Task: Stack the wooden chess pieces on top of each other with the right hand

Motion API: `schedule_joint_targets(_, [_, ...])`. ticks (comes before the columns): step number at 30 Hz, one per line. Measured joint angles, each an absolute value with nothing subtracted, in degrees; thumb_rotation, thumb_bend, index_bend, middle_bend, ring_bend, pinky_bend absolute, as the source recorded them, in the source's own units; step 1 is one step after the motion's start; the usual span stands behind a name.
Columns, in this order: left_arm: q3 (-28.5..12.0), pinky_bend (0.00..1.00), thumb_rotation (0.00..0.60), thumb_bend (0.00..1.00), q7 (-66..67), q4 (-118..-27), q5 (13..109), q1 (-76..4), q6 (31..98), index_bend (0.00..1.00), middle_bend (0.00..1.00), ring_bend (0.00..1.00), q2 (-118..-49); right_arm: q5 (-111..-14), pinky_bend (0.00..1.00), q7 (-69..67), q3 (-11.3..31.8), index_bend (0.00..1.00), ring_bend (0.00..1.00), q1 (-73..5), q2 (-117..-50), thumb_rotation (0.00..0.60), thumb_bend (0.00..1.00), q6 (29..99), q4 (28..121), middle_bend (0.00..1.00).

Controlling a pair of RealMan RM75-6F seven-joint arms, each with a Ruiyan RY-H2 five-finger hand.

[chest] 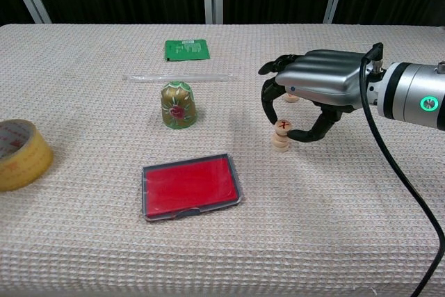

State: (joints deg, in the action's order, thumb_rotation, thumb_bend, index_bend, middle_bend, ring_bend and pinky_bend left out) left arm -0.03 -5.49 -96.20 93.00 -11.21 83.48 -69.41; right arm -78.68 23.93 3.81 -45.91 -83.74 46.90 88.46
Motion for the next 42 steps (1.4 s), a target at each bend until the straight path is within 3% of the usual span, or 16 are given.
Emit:
schedule_joint_targets(34, [0.18, 0.2, 0.6, 0.06, -5.26, -96.54, 92.93, -11.14, 83.09, 0.17, 0.14, 0.12, -69.28, -78.73, 0.05, 23.6, 2.56, 0.41, 0.0, -46.08, -84.4, 0.6, 0.34, 47.64, 87.55, 0.28])
schedule_joint_targets(42, [0.19, 0.2, 0.6, 0.06, -5.7, -96.15, 92.9, -10.99, 83.31, 0.17, 0.14, 0.12, -69.33, -78.42, 0.05, 22.07, 3.77, 0.37, 0.0, -45.02, -82.76, 0.6, 0.34, 50.63, 88.14, 0.28])
